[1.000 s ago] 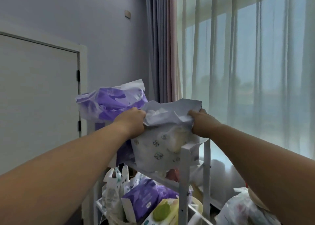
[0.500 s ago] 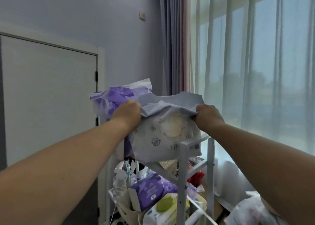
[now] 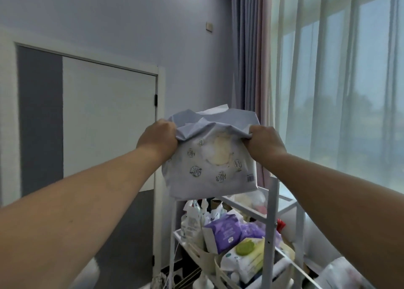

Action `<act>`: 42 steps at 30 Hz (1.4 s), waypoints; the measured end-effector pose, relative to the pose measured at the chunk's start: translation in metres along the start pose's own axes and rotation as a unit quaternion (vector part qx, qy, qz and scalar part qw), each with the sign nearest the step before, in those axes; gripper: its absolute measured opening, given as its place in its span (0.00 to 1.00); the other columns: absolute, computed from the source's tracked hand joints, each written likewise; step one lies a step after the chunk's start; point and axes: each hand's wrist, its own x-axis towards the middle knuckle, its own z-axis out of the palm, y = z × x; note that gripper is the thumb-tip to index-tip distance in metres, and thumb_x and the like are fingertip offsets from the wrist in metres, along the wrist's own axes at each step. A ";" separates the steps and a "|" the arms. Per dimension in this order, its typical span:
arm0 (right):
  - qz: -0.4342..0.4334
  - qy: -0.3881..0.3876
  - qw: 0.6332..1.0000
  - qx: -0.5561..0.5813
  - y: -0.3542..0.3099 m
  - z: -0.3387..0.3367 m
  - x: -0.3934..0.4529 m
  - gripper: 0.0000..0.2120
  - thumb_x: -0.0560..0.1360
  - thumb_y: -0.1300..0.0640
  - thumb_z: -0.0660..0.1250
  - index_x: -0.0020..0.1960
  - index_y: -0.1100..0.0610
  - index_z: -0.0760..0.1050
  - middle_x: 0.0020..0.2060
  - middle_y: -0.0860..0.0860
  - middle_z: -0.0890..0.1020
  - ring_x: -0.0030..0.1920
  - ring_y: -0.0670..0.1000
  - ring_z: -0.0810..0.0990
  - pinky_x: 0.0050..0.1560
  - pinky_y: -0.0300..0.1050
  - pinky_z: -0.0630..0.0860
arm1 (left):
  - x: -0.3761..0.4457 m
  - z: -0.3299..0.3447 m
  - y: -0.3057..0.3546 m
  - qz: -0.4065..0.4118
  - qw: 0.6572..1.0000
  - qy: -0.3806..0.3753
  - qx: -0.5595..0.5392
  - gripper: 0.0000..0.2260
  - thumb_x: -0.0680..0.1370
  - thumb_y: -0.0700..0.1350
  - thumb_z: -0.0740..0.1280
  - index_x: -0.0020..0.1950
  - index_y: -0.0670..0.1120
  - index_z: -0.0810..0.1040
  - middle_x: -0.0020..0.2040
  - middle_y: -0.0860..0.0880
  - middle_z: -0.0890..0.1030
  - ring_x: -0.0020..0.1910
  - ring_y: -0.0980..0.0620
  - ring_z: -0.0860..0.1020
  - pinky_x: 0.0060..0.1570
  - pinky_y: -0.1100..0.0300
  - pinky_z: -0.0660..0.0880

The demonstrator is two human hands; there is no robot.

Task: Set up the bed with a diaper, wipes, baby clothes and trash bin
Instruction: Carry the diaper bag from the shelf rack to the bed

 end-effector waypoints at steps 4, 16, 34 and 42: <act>0.002 -0.010 1.000 0.006 -0.049 -0.001 -0.028 0.10 0.78 0.52 0.61 0.41 0.55 0.75 0.37 0.54 0.79 0.38 0.56 0.78 0.40 0.53 0.80 | -0.031 -0.032 -0.040 -0.005 1.000 -0.015 0.005 0.13 0.78 0.41 0.58 0.53 0.40 0.81 0.51 0.38 0.78 0.46 0.37 0.77 0.43 0.51 0.72; -0.035 -0.047 0.998 0.018 -0.201 0.027 -0.115 0.07 0.76 0.54 0.63 0.41 0.54 0.73 0.35 0.53 0.76 0.39 0.58 0.75 0.38 0.47 0.72 | -0.150 -0.125 -0.165 -0.051 0.993 -0.081 0.067 0.10 0.76 0.38 0.58 0.51 0.41 0.78 0.51 0.39 0.78 0.42 0.42 0.72 0.40 0.53 0.67; -0.199 -0.031 0.964 0.172 -0.358 0.002 -0.135 0.08 0.76 0.58 0.61 0.43 0.59 0.76 0.38 0.57 0.78 0.38 0.59 0.77 0.38 0.52 0.77 | -0.266 -0.281 -0.221 -0.196 0.969 0.008 0.150 0.10 0.79 0.41 0.60 0.45 0.41 0.80 0.45 0.40 0.79 0.39 0.42 0.75 0.37 0.53 0.69; -0.205 -0.082 0.946 0.237 -0.366 -0.002 -0.175 0.09 0.72 0.60 0.60 0.33 0.54 0.67 0.31 0.52 0.72 0.31 0.52 0.69 0.27 0.42 0.59 | -0.308 -0.320 -0.191 -0.242 0.943 -0.033 0.225 0.07 0.76 0.39 0.59 0.43 0.44 0.76 0.43 0.43 0.76 0.39 0.43 0.73 0.37 0.53 0.68</act>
